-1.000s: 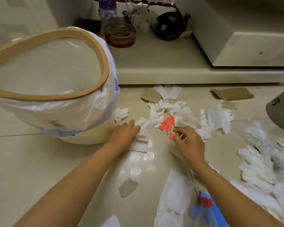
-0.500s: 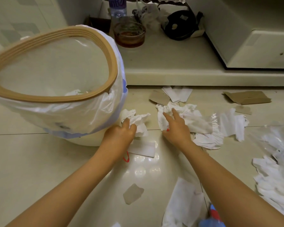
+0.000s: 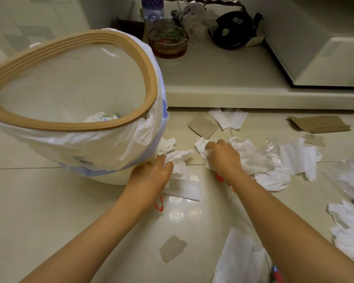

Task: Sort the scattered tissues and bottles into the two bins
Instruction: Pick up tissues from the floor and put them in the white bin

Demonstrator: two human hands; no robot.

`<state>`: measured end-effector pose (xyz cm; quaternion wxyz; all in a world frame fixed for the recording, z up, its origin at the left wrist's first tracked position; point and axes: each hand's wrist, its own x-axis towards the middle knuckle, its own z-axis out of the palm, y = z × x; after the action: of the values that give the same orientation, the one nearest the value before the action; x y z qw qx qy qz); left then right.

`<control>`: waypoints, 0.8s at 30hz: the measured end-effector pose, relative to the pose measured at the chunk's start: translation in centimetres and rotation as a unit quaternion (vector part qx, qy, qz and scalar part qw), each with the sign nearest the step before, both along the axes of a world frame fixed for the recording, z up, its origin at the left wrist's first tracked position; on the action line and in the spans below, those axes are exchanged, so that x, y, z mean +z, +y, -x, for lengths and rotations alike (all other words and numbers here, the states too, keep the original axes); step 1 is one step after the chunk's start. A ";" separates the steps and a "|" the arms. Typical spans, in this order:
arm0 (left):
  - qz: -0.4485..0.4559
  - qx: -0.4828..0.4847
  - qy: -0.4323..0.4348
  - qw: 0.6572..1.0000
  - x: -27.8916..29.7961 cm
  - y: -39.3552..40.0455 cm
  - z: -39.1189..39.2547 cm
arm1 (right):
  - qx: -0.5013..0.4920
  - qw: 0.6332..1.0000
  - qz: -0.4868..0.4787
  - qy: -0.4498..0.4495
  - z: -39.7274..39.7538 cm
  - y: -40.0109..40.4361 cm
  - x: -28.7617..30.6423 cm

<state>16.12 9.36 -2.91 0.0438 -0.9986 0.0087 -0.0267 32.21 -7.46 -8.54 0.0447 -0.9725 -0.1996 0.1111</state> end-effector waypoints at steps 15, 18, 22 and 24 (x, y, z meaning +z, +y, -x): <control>0.108 -0.018 -0.193 0.975 9.0 -1.8 2.0 | -0.032 0.902 -0.416 -0.110 5.5 -0.1 11.9; 0.153 -0.003 -0.239 0.959 12.6 -1.9 2.2 | -0.038 0.876 -0.468 -0.111 5.9 0.5 15.0; 0.213 0.018 -0.284 0.935 16.7 -0.6 3.0 | -0.029 0.848 -0.521 -0.094 7.0 1.5 18.6; 0.244 0.043 -0.307 0.919 18.5 0.6 3.3 | -0.019 0.841 -0.533 -0.093 7.5 1.9 20.0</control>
<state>12.80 9.91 15.59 -0.2000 -0.9205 -0.0551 -0.3311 24.68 -5.53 11.46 0.5394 -0.8080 -0.2125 -0.1047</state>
